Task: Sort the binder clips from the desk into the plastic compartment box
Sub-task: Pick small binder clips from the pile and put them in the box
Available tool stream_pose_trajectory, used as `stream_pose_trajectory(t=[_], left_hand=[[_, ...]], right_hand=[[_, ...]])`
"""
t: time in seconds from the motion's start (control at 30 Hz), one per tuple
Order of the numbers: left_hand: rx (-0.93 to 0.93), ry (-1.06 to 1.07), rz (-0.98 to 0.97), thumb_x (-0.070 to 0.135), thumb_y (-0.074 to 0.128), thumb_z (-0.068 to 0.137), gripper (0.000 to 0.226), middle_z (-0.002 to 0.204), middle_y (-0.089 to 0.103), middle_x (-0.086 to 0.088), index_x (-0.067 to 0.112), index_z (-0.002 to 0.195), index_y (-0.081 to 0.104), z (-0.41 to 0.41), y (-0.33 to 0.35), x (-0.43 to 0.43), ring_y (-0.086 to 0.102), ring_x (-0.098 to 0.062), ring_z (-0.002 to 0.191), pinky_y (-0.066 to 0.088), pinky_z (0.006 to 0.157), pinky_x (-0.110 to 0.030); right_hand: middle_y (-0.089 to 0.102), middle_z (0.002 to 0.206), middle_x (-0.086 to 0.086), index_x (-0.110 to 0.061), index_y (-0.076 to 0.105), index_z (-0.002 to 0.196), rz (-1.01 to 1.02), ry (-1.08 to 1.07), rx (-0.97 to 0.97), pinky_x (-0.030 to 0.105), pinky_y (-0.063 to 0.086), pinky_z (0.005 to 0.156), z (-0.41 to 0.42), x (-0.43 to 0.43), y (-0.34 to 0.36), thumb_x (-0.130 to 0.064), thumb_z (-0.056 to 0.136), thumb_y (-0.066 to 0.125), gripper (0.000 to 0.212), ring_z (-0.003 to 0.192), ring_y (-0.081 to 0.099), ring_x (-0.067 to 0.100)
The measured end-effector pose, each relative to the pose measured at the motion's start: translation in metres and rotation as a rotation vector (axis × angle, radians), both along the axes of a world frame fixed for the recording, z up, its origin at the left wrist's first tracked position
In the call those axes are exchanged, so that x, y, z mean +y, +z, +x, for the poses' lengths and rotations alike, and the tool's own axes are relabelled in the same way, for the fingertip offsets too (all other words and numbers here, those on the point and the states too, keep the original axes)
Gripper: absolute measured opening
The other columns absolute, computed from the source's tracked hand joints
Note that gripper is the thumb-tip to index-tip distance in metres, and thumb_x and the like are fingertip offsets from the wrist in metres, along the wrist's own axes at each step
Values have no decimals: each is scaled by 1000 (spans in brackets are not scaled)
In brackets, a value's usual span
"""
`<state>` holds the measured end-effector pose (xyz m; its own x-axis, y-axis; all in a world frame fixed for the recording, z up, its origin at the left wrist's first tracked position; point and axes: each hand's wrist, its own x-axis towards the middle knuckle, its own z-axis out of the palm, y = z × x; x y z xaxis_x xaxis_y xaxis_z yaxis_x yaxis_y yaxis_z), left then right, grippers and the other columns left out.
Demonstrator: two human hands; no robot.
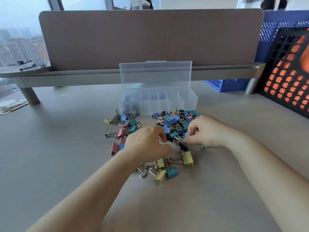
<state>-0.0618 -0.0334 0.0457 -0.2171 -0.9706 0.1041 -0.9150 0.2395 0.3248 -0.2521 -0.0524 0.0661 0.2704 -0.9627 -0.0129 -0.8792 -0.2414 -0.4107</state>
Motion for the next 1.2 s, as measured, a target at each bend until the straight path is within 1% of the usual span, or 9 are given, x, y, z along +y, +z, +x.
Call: stream_pose_trajectory(t=[0.1, 0.2, 0.37, 0.5, 0.63, 0.7, 0.87, 1.0, 1.2], left_hand=[[20, 6, -33, 34, 58, 81, 11, 70, 46, 14, 34, 92, 60, -3, -1, 0, 47, -11, 75, 31, 53, -22], [50, -32, -58, 36, 58, 86, 13, 71, 48, 15, 36, 96, 66, -6, -1, 0, 48, -10, 74, 30, 50, -21], [59, -117, -56, 35, 59, 89, 17, 107, 65, 15, 40, 101, 70, -12, 0, -1, 60, -11, 93, 52, 69, -28], [35, -165, -45, 36, 57, 91, 25, 111, 61, 14, 46, 113, 65, -19, -1, -2, 57, -12, 98, 45, 66, -24], [-20, -179, -34, 40, 55, 92, 28, 113, 58, 13, 46, 118, 62, -21, -6, -6, 53, -11, 103, 36, 65, -23], [-56, -172, -44, 45, 54, 91, 32, 116, 57, 11, 44, 123, 59, -22, -8, -6, 53, -12, 105, 37, 66, -24], [-72, -168, -69, 49, 56, 89, 31, 121, 57, 13, 42, 119, 61, -24, -7, -6, 54, -11, 102, 39, 64, -24], [-55, -169, -78, 52, 59, 86, 20, 105, 57, 14, 37, 99, 62, -23, -9, -5, 46, -7, 86, 35, 59, -24], [-52, -185, -80, 51, 59, 86, 24, 103, 57, 15, 37, 105, 64, -20, -11, -5, 45, -4, 82, 35, 56, -22]], right_hand=[[43, 58, 2, -13, 57, 63, 19, -50, 148, 29, 27, 54, 9, 2, -5, -55, 76, 71, 46, 57, 39, 17], [35, 59, 3, -16, 47, 58, -3, -79, 216, 29, 21, 52, 17, 5, -9, -52, 73, 72, 46, 57, 33, 20], [50, 63, 5, -5, 70, 73, 105, -65, 92, 26, 29, 52, 14, 5, -5, -38, 70, 74, 33, 59, 41, 17], [42, 69, 7, 2, 65, 79, 142, -144, -276, 27, 26, 56, -1, -3, -1, -29, 75, 73, 32, 63, 35, 16], [30, 59, -4, -18, 47, 81, 474, -295, -848, 16, 10, 38, -10, -13, -5, -26, 87, 58, 14, 45, 19, 7], [35, 58, -3, -17, 44, 85, 613, -305, -1082, 13, 9, 33, -13, -15, -6, -28, 88, 46, 12, 40, 21, 5], [43, 61, 3, -10, 48, 74, 706, -297, -1343, 13, 11, 34, -19, -16, -7, -29, 87, 38, 25, 38, 29, 7], [40, 59, -3, -17, 47, 67, 590, -262, -1147, 14, 10, 33, -20, -14, -8, -26, 90, 57, 27, 39, 28, 5], [34, 49, -5, -16, 54, 63, 294, -182, -531, 19, 13, 41, -14, -7, -2, -40, 89, 63, 36, 37, 22, 7]])
